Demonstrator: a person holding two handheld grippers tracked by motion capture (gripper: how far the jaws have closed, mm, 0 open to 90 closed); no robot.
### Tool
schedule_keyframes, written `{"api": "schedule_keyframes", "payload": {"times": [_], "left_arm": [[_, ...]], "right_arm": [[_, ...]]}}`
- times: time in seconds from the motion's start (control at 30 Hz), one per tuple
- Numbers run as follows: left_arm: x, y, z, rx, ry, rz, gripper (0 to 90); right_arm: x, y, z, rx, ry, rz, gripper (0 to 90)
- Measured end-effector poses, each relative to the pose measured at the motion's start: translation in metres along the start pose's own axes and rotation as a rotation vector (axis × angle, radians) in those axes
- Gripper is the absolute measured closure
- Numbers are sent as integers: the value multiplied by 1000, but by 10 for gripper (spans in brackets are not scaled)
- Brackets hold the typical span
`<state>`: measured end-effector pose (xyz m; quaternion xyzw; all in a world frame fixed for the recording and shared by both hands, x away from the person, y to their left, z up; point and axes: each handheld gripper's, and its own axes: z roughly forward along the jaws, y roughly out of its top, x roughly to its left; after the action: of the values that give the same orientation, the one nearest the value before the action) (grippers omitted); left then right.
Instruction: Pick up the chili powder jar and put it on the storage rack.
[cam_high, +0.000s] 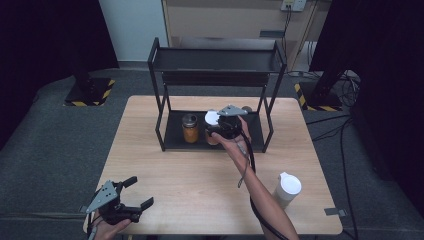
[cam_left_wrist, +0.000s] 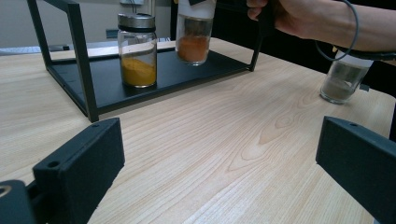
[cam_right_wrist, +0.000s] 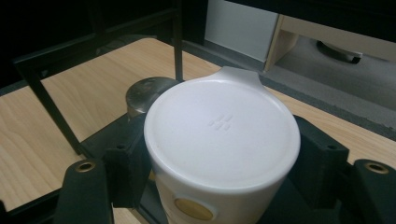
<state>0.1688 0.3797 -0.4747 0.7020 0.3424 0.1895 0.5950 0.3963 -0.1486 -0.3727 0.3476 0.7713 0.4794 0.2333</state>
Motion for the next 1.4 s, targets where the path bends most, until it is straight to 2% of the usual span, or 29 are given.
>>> {"api": "schedule_keyframes", "payload": {"times": [0.47,1.4], "left_arm": [[0,0,1,1,-8,4,4],[1,0,1,1,-9,5,5]], "right_arm": [[-6,-2,22,17,-20,-3,312],[-17,-13,30,29,-23,39,311]]}}
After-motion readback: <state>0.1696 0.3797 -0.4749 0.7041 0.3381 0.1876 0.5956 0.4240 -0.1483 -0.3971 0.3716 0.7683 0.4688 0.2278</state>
